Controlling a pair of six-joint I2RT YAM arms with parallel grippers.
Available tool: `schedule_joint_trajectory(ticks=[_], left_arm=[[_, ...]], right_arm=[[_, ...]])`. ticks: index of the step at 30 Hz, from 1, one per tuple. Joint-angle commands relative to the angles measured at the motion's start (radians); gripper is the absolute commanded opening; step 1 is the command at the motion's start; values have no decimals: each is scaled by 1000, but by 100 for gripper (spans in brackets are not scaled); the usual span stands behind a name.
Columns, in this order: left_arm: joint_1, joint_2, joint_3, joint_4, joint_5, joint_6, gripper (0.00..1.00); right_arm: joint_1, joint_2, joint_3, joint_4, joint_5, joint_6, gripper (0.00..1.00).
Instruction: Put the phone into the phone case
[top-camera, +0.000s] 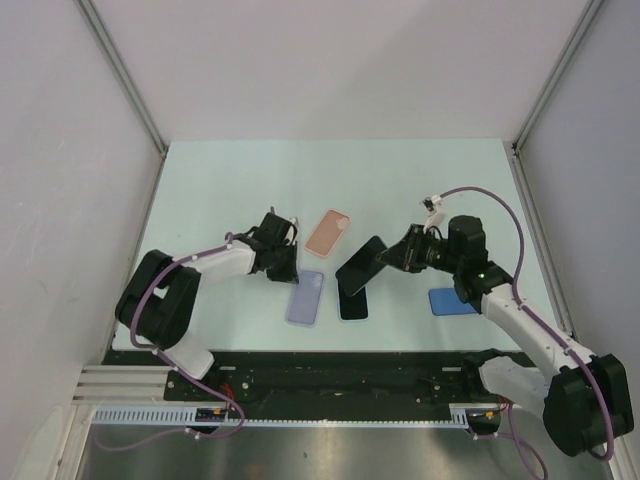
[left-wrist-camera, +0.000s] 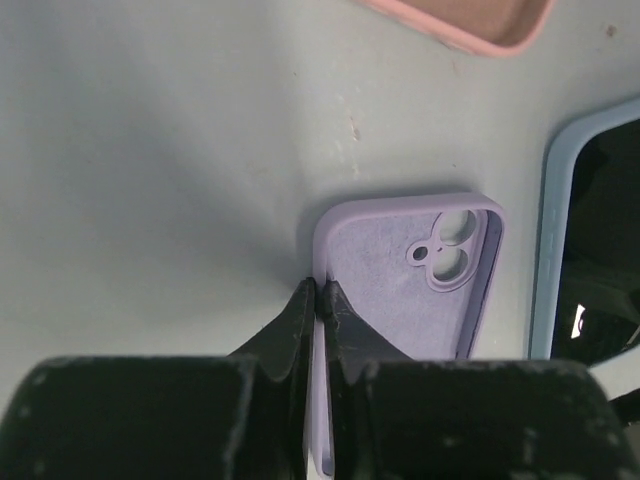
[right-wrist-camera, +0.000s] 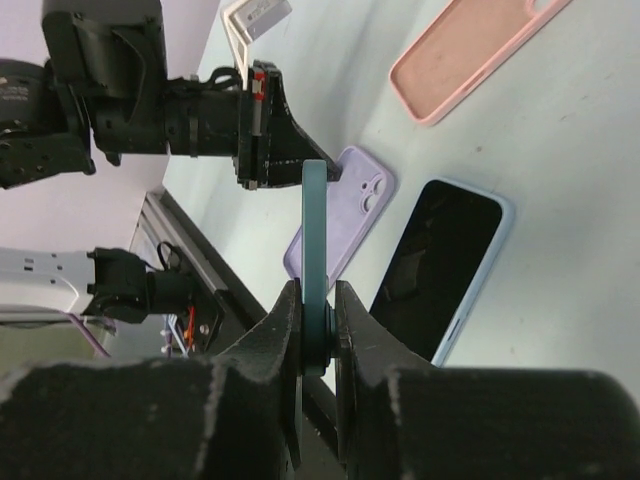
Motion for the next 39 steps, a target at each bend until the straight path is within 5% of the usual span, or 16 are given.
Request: schedule_joint_trajectory(ticks=[1, 4, 5, 8, 14, 20, 33, 39], left_arm=[[-10, -77, -17, 26, 28, -6, 12], [-10, -118, 20, -21, 6, -33, 39], [-10, -132, 28, -32, -1, -47, 54], [-7, -204, 52, -89, -72, -81, 71], [53, -367, 0, -163, -81, -118, 71], [154, -507, -142, -114, 92, -142, 71], [171, -571, -313, -9, 219, -197, 67], [169, -588, -372, 29, 285, -214, 55]], right_arm=[[64, 38, 52, 110, -2, -22, 3], [102, 100, 54, 162, -16, -32, 3], [118, 117, 52, 182, -24, -33, 3], [148, 206, 72, 231, -50, -45, 3], [231, 427, 204, 217, -139, -127, 3], [270, 632, 366, 130, -254, -261, 3], [280, 866, 555, -8, -395, -421, 6], [280, 918, 572, -13, -416, -429, 6]])
